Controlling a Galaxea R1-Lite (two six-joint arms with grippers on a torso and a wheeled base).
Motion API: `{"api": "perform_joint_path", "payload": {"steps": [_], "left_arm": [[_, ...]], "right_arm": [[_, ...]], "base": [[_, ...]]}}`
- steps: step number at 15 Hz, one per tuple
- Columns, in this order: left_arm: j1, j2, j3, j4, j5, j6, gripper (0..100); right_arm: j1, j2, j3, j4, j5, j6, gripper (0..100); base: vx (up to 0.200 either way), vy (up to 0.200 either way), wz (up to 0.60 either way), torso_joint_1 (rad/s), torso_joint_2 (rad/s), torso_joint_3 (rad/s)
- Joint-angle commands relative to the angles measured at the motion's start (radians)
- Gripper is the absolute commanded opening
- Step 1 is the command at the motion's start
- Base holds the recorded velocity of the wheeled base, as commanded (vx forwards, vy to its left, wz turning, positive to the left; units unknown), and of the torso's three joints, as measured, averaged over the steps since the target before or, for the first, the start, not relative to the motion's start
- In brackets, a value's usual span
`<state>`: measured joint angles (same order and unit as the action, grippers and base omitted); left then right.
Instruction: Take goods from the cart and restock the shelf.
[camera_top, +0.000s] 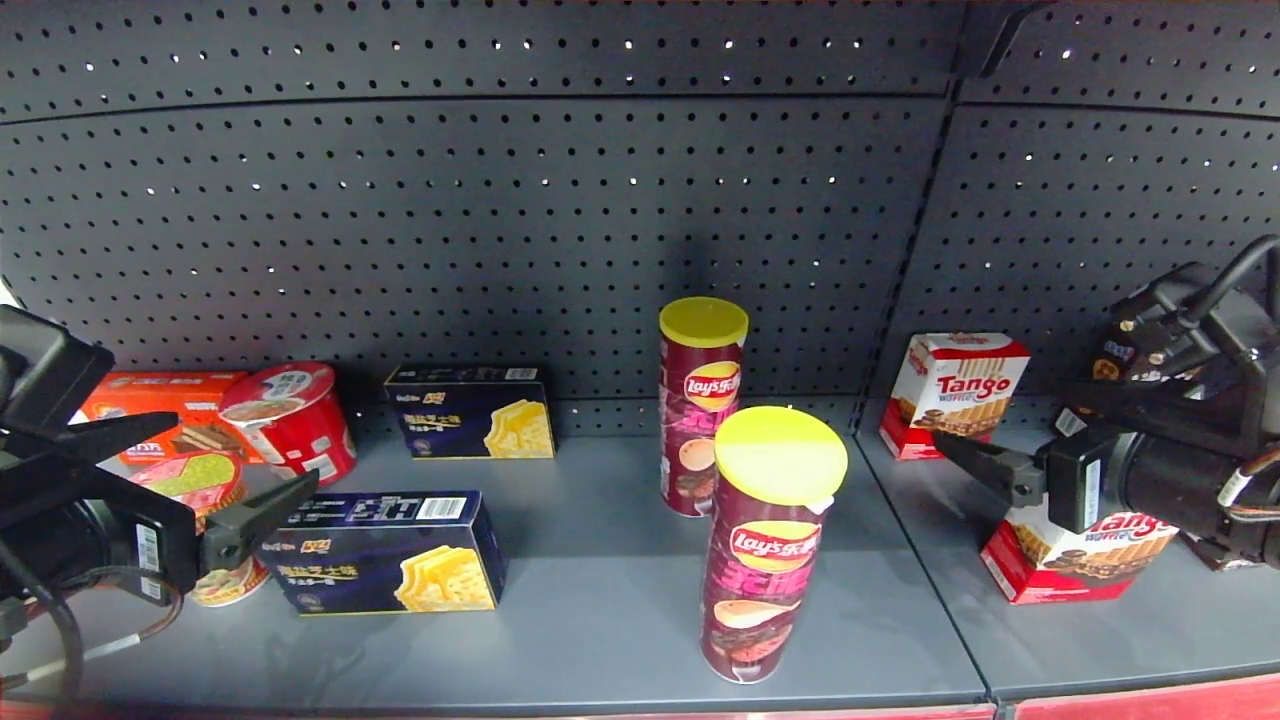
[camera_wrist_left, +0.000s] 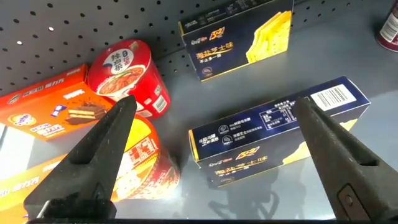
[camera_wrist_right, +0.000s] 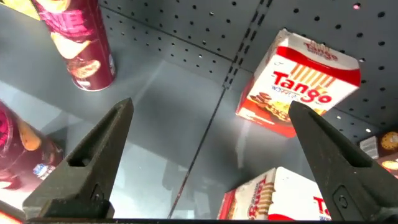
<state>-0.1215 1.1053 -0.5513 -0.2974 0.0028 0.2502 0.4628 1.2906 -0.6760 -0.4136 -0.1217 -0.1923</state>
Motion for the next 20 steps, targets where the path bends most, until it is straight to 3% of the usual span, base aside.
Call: {"api": "perform_joint_path", "payload": {"steps": [1,4,14,16,20], "left_arm": [[0.0,0.002,-0.001,0.0,0.0,0.0,100],[0.0,0.002,-0.001,-0.002,0.0,0.0,100],[0.0,0.001,0.002,-0.002,-0.006,0.0,100],[-0.001,0.001,0.007,-0.003,-0.021,0.001,100],[0.0,0.001,0.005,-0.005,-0.023,0.001,100]], "right_arm": [[0.0,-0.001,0.01,0.001,-0.01,-0.007,100],[0.005,-0.002,0.024,-0.002,-0.019,-0.025,100],[0.014,-0.007,0.116,-0.03,-0.007,-0.085,100],[0.01,-0.007,0.124,-0.042,-0.003,-0.085,100],[0.014,-0.007,0.148,-0.04,0.034,-0.088,100]], "base": [[0.0,0.0,0.0,0.0,0.0,0.0],[0.0,0.0,0.6,0.002,0.0,0.005],[0.0,0.0,0.0,0.0,0.0,0.0],[-0.2,0.0,0.0,0.002,0.0,0.002],[0.0,0.0,0.0,0.0,0.0,0.0]]}}
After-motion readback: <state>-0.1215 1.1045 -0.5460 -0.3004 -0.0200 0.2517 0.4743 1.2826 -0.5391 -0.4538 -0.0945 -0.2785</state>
